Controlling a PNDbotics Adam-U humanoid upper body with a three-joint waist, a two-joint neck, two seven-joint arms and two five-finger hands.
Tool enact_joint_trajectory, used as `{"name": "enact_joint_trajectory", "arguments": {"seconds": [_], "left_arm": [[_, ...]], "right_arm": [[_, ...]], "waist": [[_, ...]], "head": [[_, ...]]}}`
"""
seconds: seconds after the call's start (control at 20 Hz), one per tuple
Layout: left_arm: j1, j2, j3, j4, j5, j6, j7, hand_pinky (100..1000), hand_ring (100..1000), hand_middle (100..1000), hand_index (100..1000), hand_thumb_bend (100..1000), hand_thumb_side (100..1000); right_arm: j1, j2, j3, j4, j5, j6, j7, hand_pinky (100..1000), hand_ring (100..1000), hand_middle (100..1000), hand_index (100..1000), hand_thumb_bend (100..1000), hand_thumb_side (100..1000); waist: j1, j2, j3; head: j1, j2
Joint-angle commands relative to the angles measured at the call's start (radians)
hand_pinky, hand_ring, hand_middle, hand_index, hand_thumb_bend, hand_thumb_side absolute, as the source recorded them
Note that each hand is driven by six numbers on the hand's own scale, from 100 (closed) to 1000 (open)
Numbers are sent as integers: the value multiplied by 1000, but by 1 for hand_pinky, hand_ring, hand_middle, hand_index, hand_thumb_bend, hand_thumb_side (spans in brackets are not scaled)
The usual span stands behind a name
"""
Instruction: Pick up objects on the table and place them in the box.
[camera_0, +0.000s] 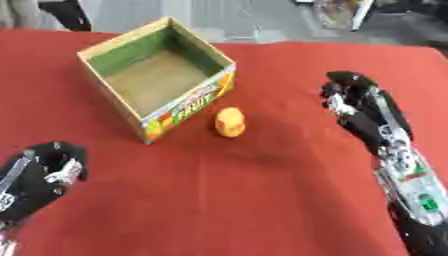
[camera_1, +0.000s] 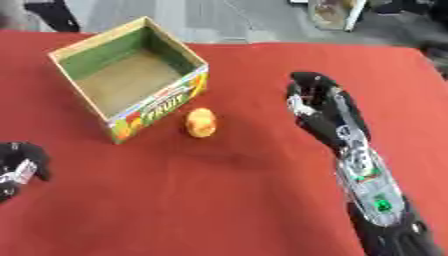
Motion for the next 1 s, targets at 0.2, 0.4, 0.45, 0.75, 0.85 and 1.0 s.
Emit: {"name": "enact_joint_trajectory", "arguments": {"seconds": [0.2,0.4,0.45,0.75,0.85,1.0], "left_arm": [[-5,12,-4,-19,-1,-1,-6,511,476,491,510,160,355],[-5,12,-5,-19,-1,0,-8,512,476,491,510,160,356],[-5,12,-6,-19,-1,0,-9,512,476,491,510,160,357],[-5,12,-8,-18,-1,0,-12,512,476,491,510,161,360],[-5,12,-9,-17,-1,0,-13,512,476,491,510,161,360],[-5,13,-10,-17,-2,0,-14,512,476,491,510,161,360]], "right_arm": [[-44,-63,25,-29,39,-34,61,633,702,666,798,100,336],[-79,-93,50,-20,74,-61,117,655,737,721,822,100,341],[-90,-101,57,-16,82,-68,133,659,744,733,827,100,345],[-157,-140,96,30,134,-108,227,692,784,796,869,301,431],[-179,-149,107,52,152,-118,250,695,786,802,873,336,441],[-209,-157,124,89,176,-130,270,697,788,803,878,393,459]], "waist": [[-1,-20,3],[-3,-21,6],[-3,-22,7],[-5,-25,14],[-5,-26,16],[-5,-27,20]], "head": [[-2,22],[0,23],[-1,22],[-3,23],[-3,23],[-2,23]]}}
